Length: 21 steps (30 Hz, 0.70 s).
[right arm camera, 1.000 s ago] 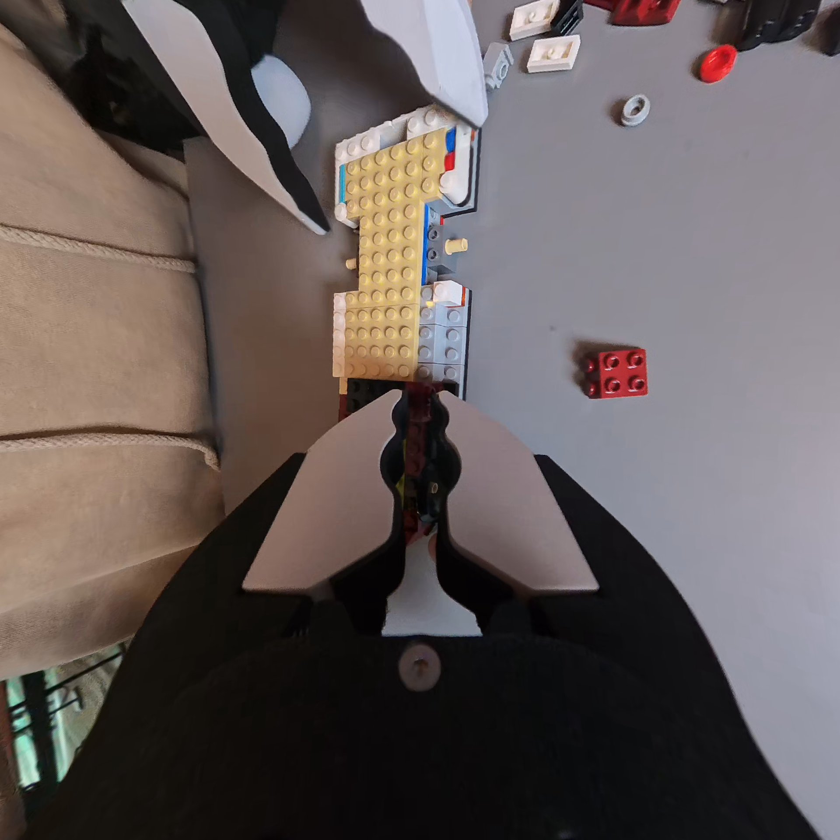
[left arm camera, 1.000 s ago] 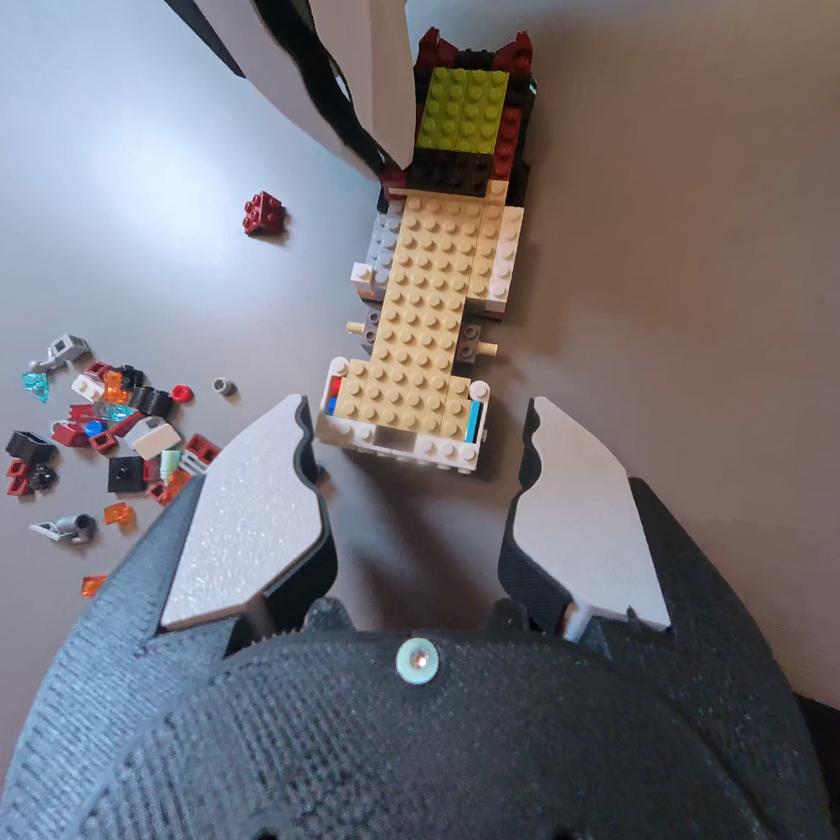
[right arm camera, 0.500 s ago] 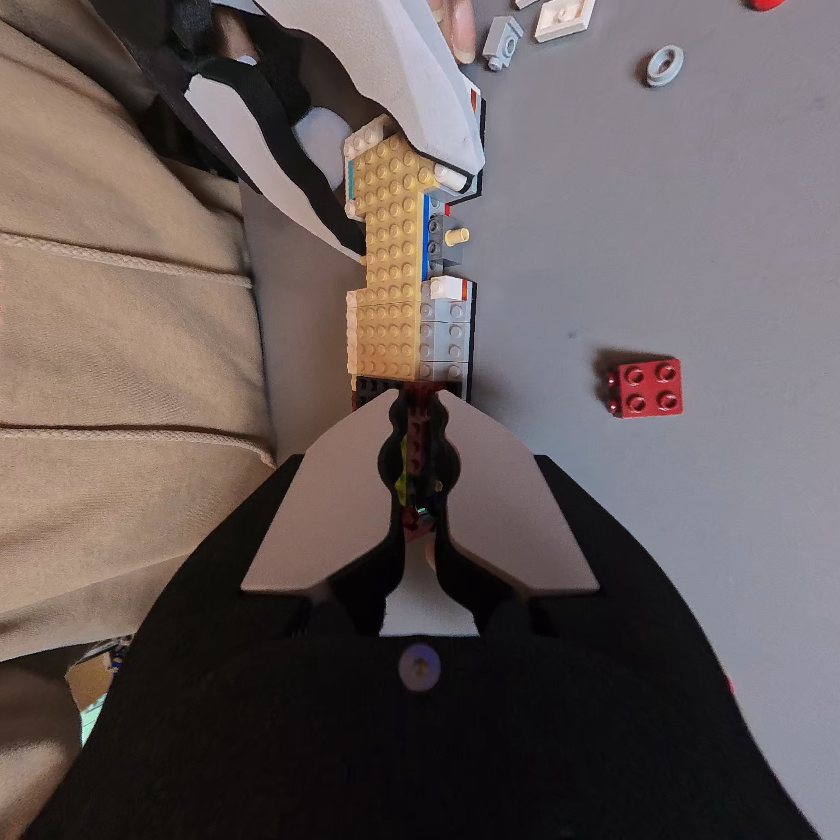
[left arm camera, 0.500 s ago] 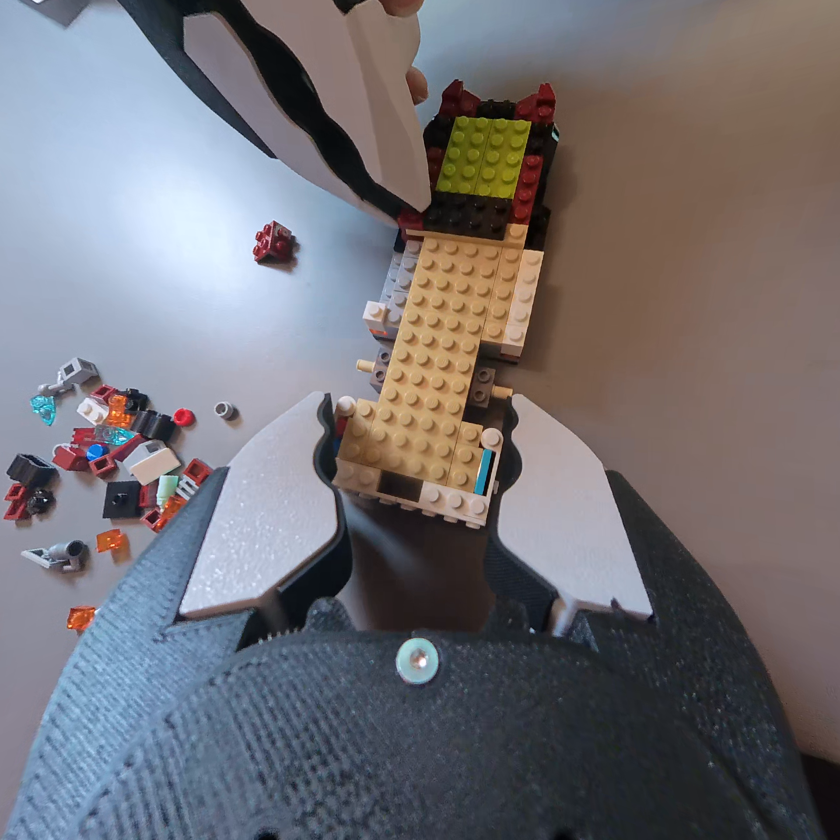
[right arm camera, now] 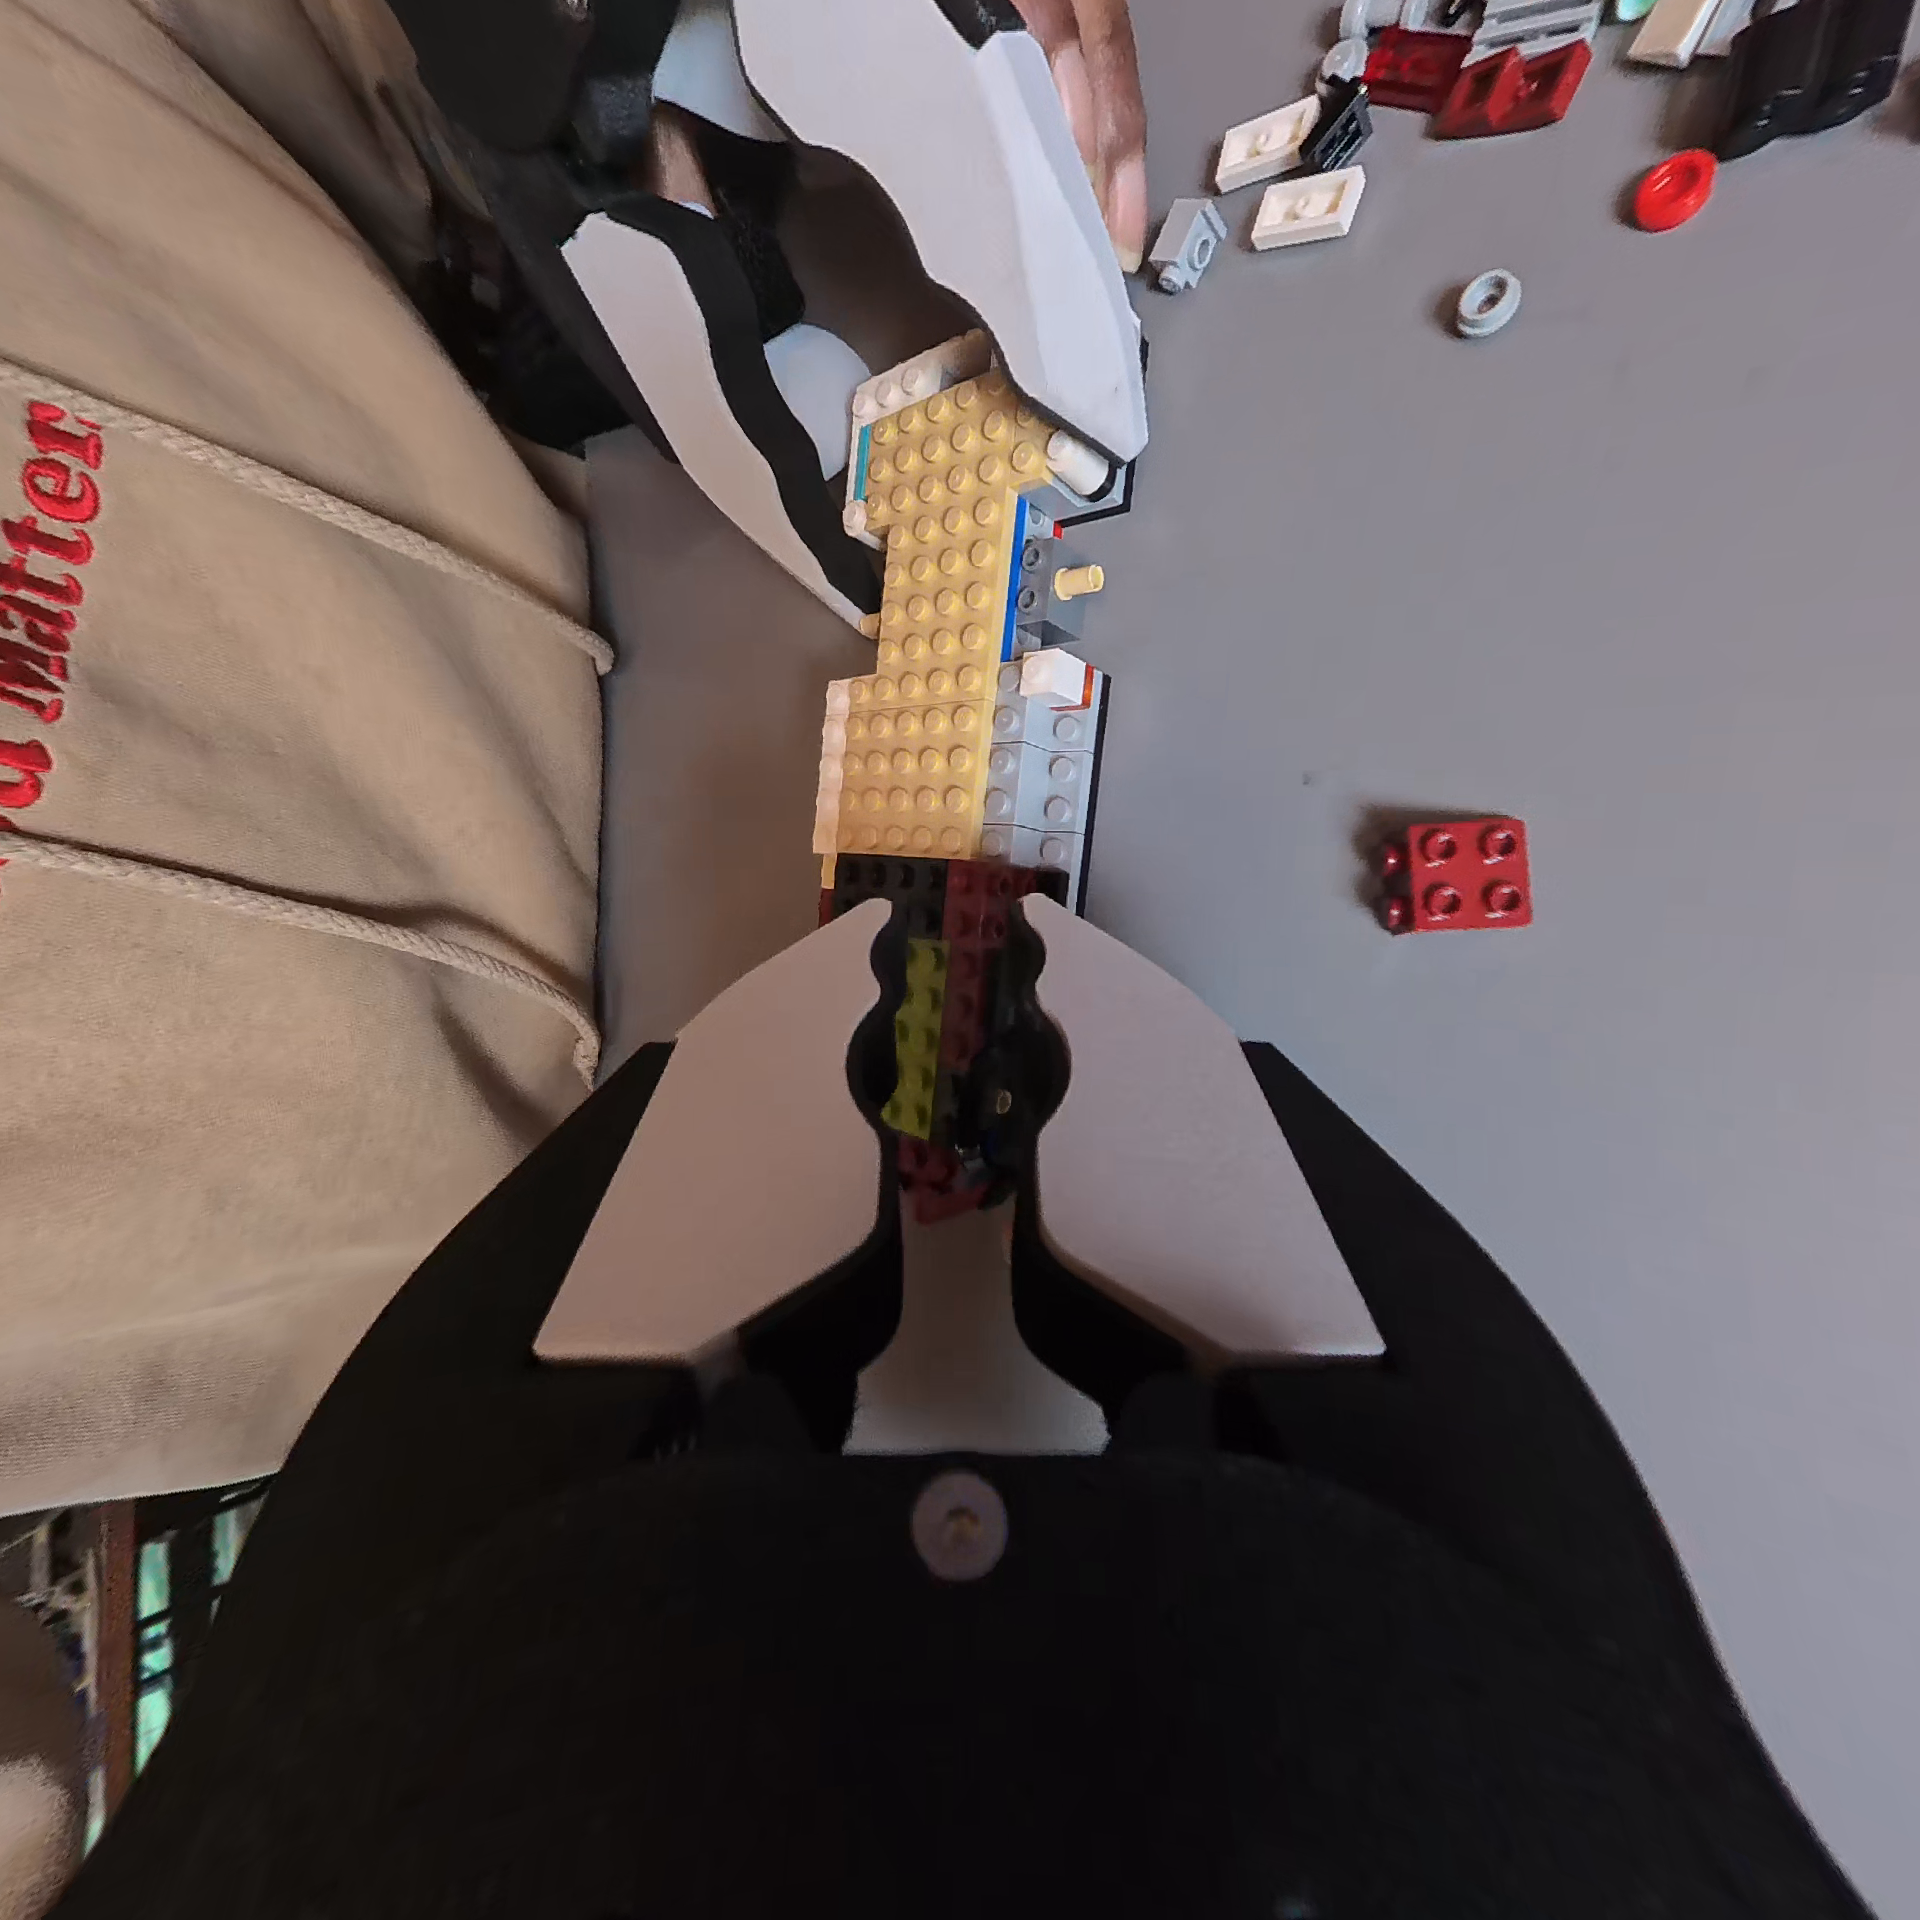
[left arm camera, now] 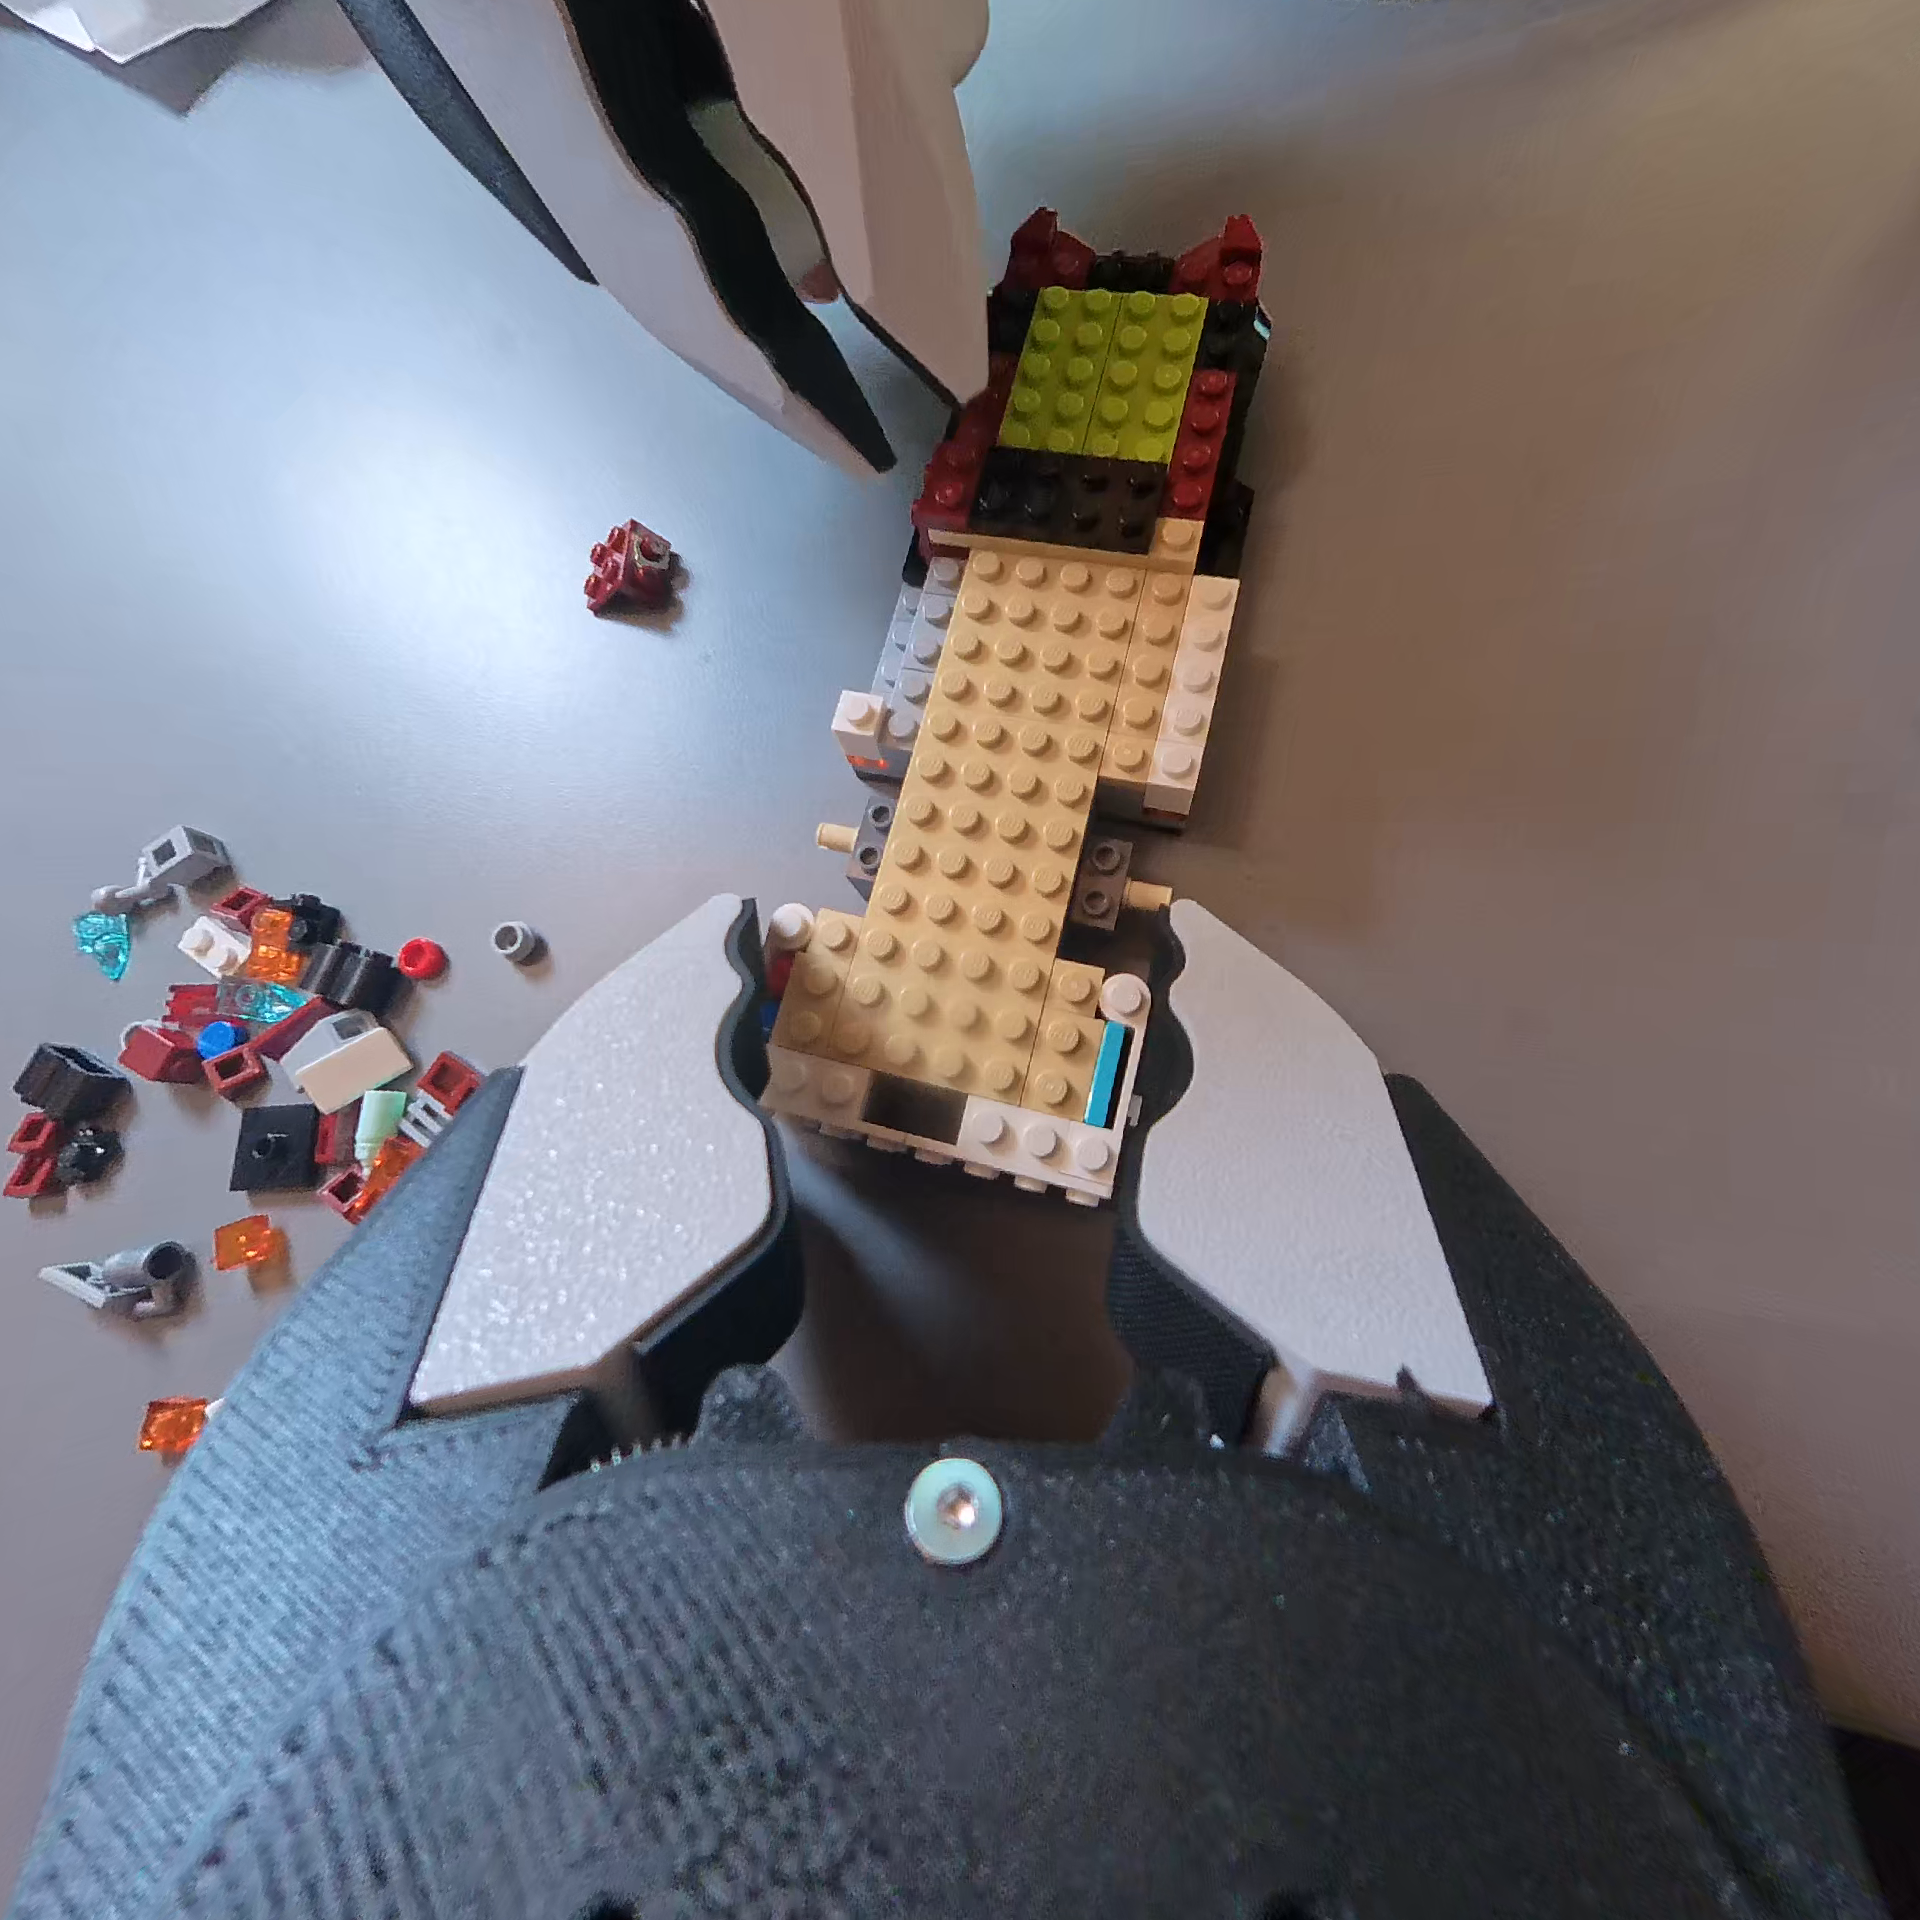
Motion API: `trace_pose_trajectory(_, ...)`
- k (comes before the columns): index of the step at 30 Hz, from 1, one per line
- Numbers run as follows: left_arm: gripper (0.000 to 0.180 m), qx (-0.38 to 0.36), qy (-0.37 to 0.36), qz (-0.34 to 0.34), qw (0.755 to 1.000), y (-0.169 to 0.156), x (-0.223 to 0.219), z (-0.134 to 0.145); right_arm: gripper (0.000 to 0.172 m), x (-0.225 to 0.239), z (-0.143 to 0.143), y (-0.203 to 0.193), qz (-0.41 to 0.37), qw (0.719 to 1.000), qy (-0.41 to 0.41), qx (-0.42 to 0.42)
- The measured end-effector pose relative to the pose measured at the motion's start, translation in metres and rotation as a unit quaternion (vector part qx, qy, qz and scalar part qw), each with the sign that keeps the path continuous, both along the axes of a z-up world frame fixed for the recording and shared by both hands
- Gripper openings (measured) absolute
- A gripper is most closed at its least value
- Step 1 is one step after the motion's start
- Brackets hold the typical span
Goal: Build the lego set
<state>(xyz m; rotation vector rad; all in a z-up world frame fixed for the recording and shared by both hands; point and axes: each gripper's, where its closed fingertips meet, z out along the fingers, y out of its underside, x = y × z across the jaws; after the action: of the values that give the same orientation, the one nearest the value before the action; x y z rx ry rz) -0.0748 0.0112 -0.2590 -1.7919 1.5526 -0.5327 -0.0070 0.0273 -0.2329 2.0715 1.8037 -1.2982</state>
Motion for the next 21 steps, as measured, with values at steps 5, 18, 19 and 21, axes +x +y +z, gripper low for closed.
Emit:
trace_pose_trajectory(5, 0.071, 0.001, -0.004, 0.003, 1.0, 0.002, 0.001, 0.0, 0.007, -0.003, 0.001, 0.006, 0.0, 1.0, 0.01, 0.006)
trace_pose_trajectory(18, 0.072, -0.003, -0.003, 0.004, 1.0, 0.001, 0.002, 0.0, 0.003, -0.002, -0.008, 0.0, 0.057, 0.996, -0.028, 0.067)
trace_pose_trajectory(19, 0.072, -0.001, -0.005, 0.006, 1.0, 0.002, 0.002, 0.0, 0.001, -0.002, -0.008, 0.003, 0.06, 0.994, -0.026, 0.093)
trace_pose_trajectory(21, 0.071, 0.0, -0.005, 0.016, 1.0, 0.005, 0.002, 0.0, 0.0, -0.008, 0.0, 0.019, 0.043, 0.987, 0.0, 0.156)
